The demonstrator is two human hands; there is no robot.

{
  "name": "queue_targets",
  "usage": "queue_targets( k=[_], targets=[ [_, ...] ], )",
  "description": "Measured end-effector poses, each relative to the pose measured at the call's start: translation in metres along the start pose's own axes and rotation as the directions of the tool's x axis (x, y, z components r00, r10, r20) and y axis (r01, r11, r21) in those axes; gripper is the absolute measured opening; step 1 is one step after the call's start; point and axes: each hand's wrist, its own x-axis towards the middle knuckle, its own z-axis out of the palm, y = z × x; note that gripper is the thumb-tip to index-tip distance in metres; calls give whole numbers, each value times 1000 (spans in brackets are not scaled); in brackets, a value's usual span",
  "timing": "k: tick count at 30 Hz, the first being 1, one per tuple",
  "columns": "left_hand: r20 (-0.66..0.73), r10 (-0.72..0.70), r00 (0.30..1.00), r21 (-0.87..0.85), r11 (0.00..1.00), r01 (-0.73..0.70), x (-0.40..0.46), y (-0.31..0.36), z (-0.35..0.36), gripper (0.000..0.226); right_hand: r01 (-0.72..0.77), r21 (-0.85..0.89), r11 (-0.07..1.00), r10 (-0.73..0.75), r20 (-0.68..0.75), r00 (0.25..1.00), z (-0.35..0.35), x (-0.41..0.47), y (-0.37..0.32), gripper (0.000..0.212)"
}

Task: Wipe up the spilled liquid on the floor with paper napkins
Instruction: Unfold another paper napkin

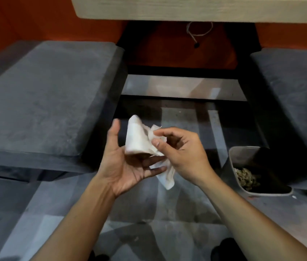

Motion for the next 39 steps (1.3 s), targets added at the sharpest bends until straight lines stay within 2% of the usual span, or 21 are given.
queue_targets(
  k=[2,4,7,9,12,13,15,17,19,21,22,25,27,29,31,33,35,37,38,39],
  targets=[
    [-20,-3,1000,113,994,6,-4,3,2,52,14,-76,997,-13,17,1000,5,-2,3,23],
    [-131,-3,991,205,978,30,-6,2,2,29,21,-74,997,-21,-10,1000,8,-5,4,30],
    [-254,38,966,232,972,23,-16,6,0,26,0,-113,994,-19,-168,986,-2,-5,1,47],
    [-226,54,973,196,981,-9,-24,12,-6,33,-123,-176,977,77,-245,966,-18,-5,6,52],
    [-152,68,986,188,981,-39,-36,24,-16,45,-354,-217,910,293,-268,918,-41,-7,28,17],
    [-137,79,987,184,982,-53,-42,28,-18,47,-414,-197,889,360,-259,896,-45,-9,36,10],
    [-69,101,992,158,983,-89,-50,34,-25,51,-546,-25,838,529,-213,822,-54,-14,49,9],
    [6,123,992,95,988,-123,-58,36,-34,55,-655,216,724,684,-107,721,-62,-23,53,17],
    [62,107,992,35,993,-109,-66,32,-44,59,-674,396,623,743,-33,668,-67,-36,54,23],
    [147,70,987,-31,997,-66,-80,17,-46,62,-617,502,606,734,-52,677,-68,-54,52,21],
    [162,55,985,-68,997,-44,-84,12,-50,63,-579,509,637,705,-82,704,-65,-60,48,20],
    [229,114,967,-130,988,-85,-99,-6,-52,70,-462,357,812,536,-141,832,-55,-74,22,19],
    [250,152,956,-161,980,-114,-109,-20,-48,71,-401,310,862,443,-77,893,-45,-84,4,18],
    [240,153,959,-198,974,-106,-121,-33,-41,64,-414,405,815,427,64,902,-32,-97,-9,18],
    [258,157,953,-206,973,-105,-131,-45,-30,56,-478,562,676,420,239,875,-16,-115,-12,30],
    [310,189,932,-213,969,-126,-135,-56,-20,55,-540,657,526,417,354,837,0,-133,-13,40],
    [349,226,910,-193,967,-166,-137,-68,-18,59,-555,698,453,415,386,824,12,-148,-16,29],
    [368,213,905,-188,970,-151,-142,-75,-21,65,-549,708,444,398,393,829,17,-157,-18,30],
    [358,189,915,-218,969,-115,-146,-76,-20,65,-542,718,436,391,391,833,16,-161,-22,29],
    [267,151,952,-222,971,-91,-152,-75,-23,63,-532,724,438,385,384,839,13,-164,-28,26]
  ],
)
